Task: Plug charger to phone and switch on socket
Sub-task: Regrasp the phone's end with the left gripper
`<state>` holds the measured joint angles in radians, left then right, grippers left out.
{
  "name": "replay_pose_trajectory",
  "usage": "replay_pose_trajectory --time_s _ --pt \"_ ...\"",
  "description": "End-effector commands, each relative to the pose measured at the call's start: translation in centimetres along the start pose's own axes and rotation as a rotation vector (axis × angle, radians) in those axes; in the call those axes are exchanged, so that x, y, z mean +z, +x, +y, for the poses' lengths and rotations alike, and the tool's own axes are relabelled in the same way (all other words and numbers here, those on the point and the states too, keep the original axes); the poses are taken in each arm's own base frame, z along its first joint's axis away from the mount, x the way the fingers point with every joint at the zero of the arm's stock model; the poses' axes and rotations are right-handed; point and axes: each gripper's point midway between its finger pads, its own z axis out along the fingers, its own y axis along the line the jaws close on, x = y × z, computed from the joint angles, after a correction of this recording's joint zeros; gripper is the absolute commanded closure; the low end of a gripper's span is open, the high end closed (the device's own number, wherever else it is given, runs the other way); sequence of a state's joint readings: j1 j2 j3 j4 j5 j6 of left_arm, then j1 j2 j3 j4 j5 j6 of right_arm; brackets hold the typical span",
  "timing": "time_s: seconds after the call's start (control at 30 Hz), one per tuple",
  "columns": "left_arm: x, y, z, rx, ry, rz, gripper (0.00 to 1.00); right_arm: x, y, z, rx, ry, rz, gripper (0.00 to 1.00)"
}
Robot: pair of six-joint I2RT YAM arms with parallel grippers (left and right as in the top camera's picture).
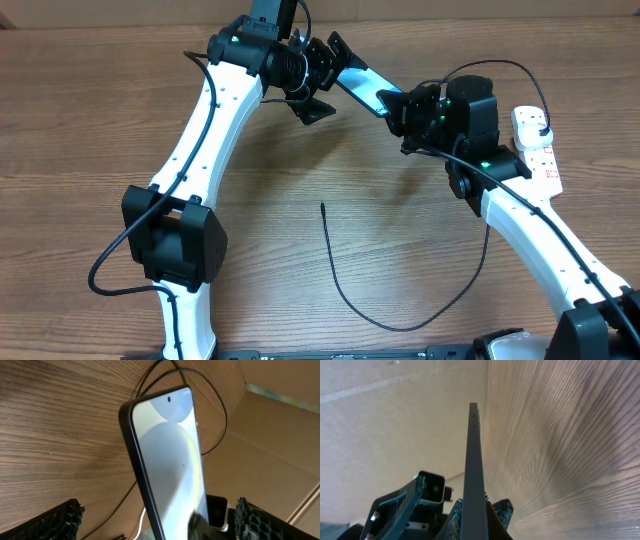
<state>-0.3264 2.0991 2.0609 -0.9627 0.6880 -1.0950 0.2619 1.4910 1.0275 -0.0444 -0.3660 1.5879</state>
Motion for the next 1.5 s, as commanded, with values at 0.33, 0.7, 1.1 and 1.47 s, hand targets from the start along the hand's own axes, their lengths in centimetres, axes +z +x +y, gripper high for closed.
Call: replay_pose_trajectory --time_s 0.33,0.7,1.1,1.47 --pt "-1.8 -1.8 -1.9 0.076 0.018 -0.16 0.0 -0.5 2.5 2.3 0.117 -0.058 0.135 0.96" --pt "-1.7 -1.9 -2.3 -0.054 0.037 -0.177 0.0 -0.7 3.9 3.4 0.251 -0.079 0.206 0.96" --pt "-1.6 -0.8 -2.8 -0.21 0.07 -0.107 0.06 -0.9 4.1 4.7 0.258 -0.13 0.219 0.96" --pt "-1.4 -0.6 -2.8 -0.207 0.069 -0.103 0.3 -0.9 4.3 4.7 0.257 -0.127 0.227 0.96"
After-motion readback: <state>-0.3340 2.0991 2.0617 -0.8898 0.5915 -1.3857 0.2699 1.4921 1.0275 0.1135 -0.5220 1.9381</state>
